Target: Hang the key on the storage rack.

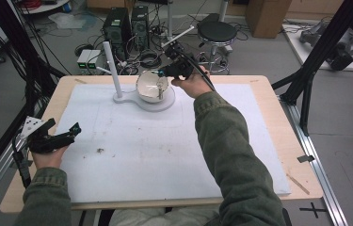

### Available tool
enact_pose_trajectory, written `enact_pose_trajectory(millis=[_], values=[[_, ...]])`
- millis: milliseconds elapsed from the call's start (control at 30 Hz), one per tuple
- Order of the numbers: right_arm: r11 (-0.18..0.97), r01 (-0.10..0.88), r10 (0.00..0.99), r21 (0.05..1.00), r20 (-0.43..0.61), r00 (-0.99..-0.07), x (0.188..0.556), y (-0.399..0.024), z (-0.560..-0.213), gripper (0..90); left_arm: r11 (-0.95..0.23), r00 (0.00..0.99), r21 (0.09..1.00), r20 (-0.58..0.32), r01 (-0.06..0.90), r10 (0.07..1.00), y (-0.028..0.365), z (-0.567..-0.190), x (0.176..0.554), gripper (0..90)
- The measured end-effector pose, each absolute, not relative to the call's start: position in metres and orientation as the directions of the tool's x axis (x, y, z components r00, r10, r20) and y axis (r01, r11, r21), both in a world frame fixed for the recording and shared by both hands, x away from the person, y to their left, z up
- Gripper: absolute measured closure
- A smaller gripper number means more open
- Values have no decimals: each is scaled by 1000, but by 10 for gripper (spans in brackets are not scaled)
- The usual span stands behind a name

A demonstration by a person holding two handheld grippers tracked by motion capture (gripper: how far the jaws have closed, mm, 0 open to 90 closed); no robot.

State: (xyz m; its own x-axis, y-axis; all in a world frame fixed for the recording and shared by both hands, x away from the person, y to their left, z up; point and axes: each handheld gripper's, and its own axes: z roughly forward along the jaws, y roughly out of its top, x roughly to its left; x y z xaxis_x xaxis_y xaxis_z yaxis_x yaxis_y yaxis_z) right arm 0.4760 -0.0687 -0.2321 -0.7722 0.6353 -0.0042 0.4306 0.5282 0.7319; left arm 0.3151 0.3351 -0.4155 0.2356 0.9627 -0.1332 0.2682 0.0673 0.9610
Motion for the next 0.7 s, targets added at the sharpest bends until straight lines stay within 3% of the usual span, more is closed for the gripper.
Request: enact_pose_trajectory(millis=[700], values=[[554,359,562,751,-18,-827,480,-6,-202,826,90,231,960,-154,264,961,338,-416,316,17]])
